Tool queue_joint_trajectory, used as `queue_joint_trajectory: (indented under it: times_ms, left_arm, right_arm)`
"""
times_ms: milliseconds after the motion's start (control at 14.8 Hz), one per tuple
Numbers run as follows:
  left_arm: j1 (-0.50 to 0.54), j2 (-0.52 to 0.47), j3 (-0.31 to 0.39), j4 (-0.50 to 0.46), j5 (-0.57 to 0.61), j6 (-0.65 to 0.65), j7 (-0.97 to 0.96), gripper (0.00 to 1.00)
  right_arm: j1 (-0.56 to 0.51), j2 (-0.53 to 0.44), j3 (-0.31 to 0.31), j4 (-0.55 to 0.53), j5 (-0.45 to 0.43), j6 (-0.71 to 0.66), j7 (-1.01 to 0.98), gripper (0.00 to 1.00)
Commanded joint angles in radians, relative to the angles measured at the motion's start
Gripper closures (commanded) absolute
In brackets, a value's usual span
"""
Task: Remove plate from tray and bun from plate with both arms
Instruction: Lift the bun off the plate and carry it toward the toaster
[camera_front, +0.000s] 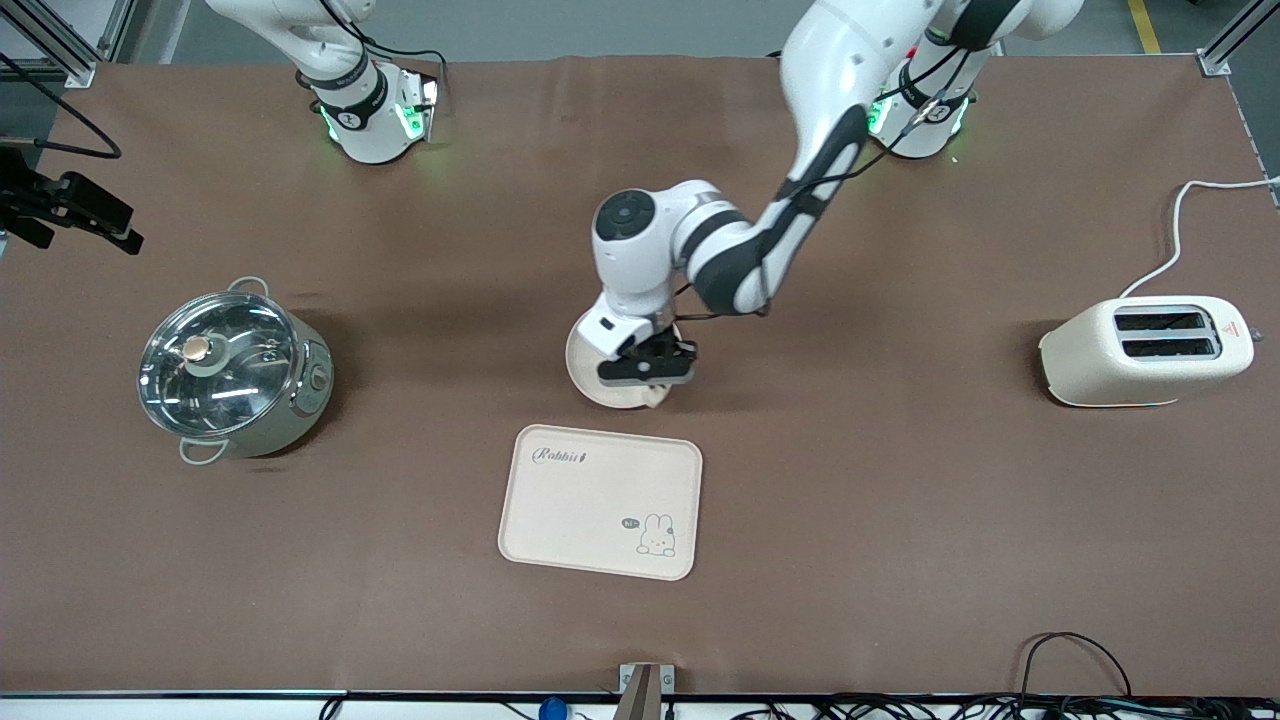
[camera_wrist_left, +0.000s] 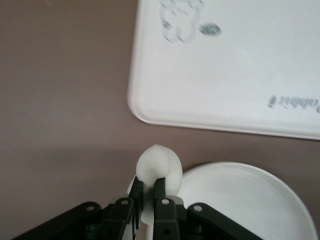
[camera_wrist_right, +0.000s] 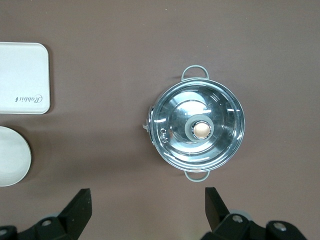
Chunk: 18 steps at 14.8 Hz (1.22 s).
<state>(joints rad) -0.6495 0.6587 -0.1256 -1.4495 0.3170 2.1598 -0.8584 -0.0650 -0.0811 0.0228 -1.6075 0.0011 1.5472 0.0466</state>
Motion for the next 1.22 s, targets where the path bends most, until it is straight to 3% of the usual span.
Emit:
queue_joint_trajectory:
  times_ms: [0, 203, 339, 475, 542, 610, 678, 746, 949, 1153]
  left_arm:
    - [0.193, -0.115, -0.017, -0.112, -0.094, -0.023, 0.284, 1.00]
    - [0.394, -0.123, -0.064, -0.188, -0.098, 0.064, 0.447, 1.00]
    - [0.563, -0.103, -0.126, -0.268, -0.098, 0.200, 0.578, 0.99]
    - [0.658, -0.077, -0.153, -0.337, -0.098, 0.316, 0.668, 0.96]
    - [0.669, -0.067, -0.154, -0.342, -0.098, 0.321, 0.691, 0.83]
    - [0.669, -0.064, -0.154, -0.342, -0.098, 0.321, 0.711, 0.57]
    - [0.669, -0.060, -0.154, -0.344, -0.096, 0.321, 0.720, 0.19]
    - [0.671, -0.059, -0.154, -0.342, -0.096, 0.321, 0.722, 0.00]
    - [0.668, -0.079, -0.154, -0.333, -0.085, 0.308, 0.723, 0.00]
    - [0.663, -0.149, -0.161, -0.261, -0.096, 0.120, 0.722, 0.00]
  right_arm:
    - [-0.025, 0.011, 0.019, -0.008, -0.003, 0.022, -0.013, 0.00]
    - [-0.022, 0.009, 0.019, -0.006, -0.003, 0.021, -0.013, 0.00]
    - [-0.022, 0.009, 0.020, -0.005, -0.003, 0.019, -0.013, 0.00]
    - [-0.022, 0.007, 0.020, -0.005, -0.003, 0.019, -0.013, 0.00]
    - [-0.022, 0.007, 0.020, -0.005, -0.003, 0.020, -0.013, 0.00]
    - [-0.025, 0.009, 0.020, -0.003, -0.003, 0.022, -0.013, 0.00]
    - [-0.025, 0.009, 0.020, -0.002, -0.003, 0.024, -0.013, 0.00]
    - [-0.025, 0.009, 0.019, -0.002, -0.003, 0.024, -0.013, 0.00]
    - [-0.022, 0.009, 0.020, 0.000, -0.001, 0.042, -0.013, 0.00]
    - [-0.018, 0.009, 0.020, 0.001, -0.001, 0.042, -0.013, 0.00]
